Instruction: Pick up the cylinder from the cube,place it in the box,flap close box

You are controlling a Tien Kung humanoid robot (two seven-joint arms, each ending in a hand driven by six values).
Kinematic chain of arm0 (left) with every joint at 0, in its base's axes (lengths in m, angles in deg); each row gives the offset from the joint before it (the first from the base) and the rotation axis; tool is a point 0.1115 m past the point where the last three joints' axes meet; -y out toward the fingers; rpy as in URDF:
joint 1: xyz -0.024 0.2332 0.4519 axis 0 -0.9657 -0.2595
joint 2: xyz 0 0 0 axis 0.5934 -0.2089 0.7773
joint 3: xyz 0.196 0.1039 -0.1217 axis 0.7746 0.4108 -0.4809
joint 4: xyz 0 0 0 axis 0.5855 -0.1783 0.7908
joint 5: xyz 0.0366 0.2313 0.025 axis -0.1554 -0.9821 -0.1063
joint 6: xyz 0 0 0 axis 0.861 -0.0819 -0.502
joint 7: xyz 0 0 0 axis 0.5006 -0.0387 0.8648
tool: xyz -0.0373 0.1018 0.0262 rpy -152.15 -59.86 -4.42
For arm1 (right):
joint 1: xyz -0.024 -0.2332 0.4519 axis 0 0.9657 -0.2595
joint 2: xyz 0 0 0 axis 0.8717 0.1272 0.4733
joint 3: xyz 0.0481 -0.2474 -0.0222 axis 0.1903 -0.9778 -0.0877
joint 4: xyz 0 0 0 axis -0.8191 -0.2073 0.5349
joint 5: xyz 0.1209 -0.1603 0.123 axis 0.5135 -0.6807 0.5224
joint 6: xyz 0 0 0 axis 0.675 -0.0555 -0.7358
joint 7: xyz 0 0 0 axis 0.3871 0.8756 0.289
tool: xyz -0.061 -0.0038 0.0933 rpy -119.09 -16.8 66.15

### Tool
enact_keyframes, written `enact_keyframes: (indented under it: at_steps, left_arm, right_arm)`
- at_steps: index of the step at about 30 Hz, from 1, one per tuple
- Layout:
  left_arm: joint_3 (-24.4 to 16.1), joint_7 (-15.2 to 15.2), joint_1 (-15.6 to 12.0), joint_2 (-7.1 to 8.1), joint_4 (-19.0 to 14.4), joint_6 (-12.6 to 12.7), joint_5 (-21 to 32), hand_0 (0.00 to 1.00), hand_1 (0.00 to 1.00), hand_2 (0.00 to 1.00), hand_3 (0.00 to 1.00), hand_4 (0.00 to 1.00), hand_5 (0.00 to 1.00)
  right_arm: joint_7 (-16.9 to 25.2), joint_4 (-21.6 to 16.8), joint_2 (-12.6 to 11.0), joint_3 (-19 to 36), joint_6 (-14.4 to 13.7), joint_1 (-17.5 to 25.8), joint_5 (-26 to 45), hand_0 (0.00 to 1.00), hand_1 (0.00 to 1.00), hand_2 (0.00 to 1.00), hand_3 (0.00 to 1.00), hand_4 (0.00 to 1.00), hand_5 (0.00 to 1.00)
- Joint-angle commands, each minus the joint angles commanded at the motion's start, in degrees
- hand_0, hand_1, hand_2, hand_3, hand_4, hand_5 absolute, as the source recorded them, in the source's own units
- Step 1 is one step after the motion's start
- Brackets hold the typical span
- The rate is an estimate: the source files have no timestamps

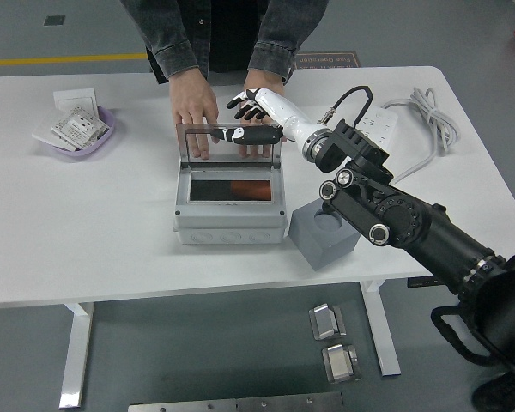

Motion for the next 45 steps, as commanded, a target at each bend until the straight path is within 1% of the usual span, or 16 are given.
enact_keyframes:
  at_steps: [1,7,16,24,29,30,31,45]
  left_arm:
    - [-0.06,0.00,-0.01,0.00,0.00,0.01,-0.06,0.730,0.736,0.693,0.798,0.758,0.434]
    - [0.22,-0.09,0.16,-0.11,0.00,0.16,0.43,0.730,0.736,0.693,0.799,0.758,0.436]
    - [0.14,-0.02,0.44,-0.07,0.00,0.19,0.40,0.730,0.736,0.693,0.800,0.760,0.438]
    - [0.14,-0.15,0.19,0.28,0.00,0.26,0.48,0.730,0.736,0.694,0.800,0.763,0.444]
    - [0.06,-0.11,-0.14,0.16,0.00,0.28,0.62,0.730,0.736,0.694,0.800,0.763,0.444]
    - [0.03,-0.10,-0.18,0.11,0.00,0.28,0.63,0.730,0.736,0.695,0.801,0.763,0.443]
    - [0.06,-0.09,-0.22,0.08,0.00,0.29,0.72,0.730,0.736,0.695,0.801,0.763,0.443]
    - [0.38,-0.15,-0.26,-0.31,0.00,0.41,1.58,0.730,0.736,0.695,0.801,0.763,0.444]
  right_arm:
    - [0.01,-0.18,-0.01,-0.08,-0.06,0.09,-0.04,0.723,0.687,0.672,0.722,0.998,0.645]
    - [-0.35,-4.36,-0.63,-1.64,-0.48,1.35,-0.86,0.711,0.680,0.670,0.721,0.998,0.643]
    - [-0.57,-8.75,-1.80,-3.78,-0.44,2.77,-1.48,0.702,0.677,0.668,0.721,0.998,0.643]
    - [-1.34,-13.06,-4.00,-4.65,-0.29,4.61,-2.01,0.687,0.661,0.665,0.723,0.998,0.625]
    - [-1.81,-16.21,-5.76,-5.79,-0.10,6.37,-2.29,0.687,0.661,0.665,0.723,0.998,0.625]
    - [-1.89,-16.76,-6.05,-5.95,-0.04,6.67,-2.42,0.667,0.658,0.665,0.724,0.998,0.623]
    - [-1.96,-17.25,-6.30,-6.10,0.02,6.94,-2.52,0.667,0.658,0.665,0.724,0.998,0.623]
    - [-2.87,-21.50,-8.13,-5.96,0.69,9.79,-3.63,0.650,0.653,0.665,0.731,0.989,0.598]
